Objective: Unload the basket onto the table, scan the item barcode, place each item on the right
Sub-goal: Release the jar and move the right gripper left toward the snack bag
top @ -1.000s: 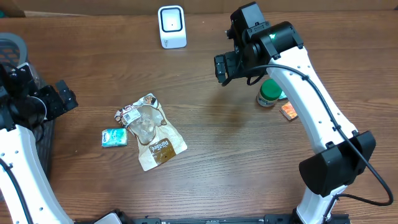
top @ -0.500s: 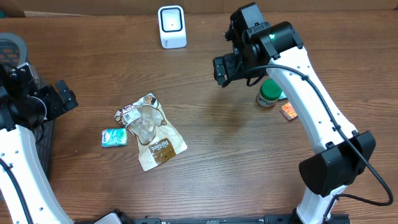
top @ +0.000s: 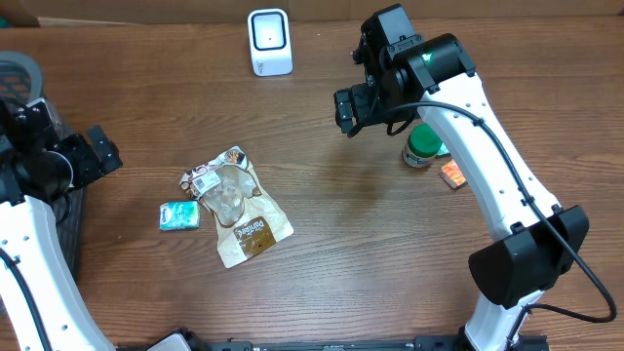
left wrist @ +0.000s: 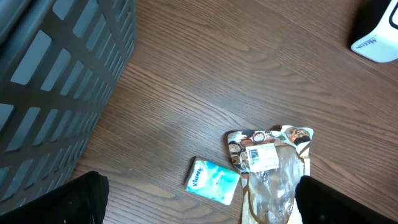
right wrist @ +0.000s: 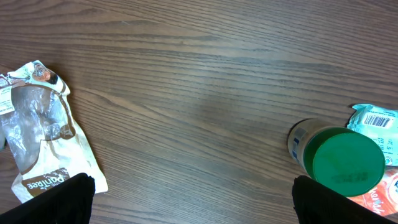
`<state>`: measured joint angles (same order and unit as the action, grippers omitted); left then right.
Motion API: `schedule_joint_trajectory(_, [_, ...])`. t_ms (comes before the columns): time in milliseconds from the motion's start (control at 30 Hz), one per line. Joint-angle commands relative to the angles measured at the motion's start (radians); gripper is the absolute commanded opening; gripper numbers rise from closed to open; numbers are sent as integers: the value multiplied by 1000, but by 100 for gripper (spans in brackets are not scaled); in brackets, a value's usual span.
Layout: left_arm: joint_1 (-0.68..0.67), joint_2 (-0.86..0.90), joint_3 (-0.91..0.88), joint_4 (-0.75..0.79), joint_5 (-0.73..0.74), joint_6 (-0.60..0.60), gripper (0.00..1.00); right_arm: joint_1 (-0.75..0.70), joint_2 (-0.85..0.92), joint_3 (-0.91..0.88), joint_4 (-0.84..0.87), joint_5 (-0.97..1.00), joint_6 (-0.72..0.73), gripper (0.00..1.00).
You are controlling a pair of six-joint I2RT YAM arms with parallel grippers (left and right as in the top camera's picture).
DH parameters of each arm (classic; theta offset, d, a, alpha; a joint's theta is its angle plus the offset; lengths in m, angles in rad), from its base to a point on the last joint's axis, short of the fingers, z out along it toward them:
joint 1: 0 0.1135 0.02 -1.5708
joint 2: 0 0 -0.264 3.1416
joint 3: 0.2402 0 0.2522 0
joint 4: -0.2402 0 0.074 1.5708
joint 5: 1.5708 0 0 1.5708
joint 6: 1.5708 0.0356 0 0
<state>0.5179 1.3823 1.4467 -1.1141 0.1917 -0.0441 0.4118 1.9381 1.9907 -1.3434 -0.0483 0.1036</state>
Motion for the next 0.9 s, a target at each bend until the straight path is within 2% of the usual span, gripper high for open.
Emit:
schedule_joint_trajectory(0, [-1,-2,14,0,11,22,99,-3,-13,18,3,-7,-8,100])
schedule_joint_trajectory(567, [-1,-2,14,0,11,22,100,-3,3,17,4,-16,-8,100])
schedule_joint_trajectory(733, [-1,-2,14,0,11,22,100,-2,7,-45,106,-203,-8,98])
schedule_joint_trajectory(867, [-1,-2,14,0,11,22,100,20,10,-193,267,-396,-7,97])
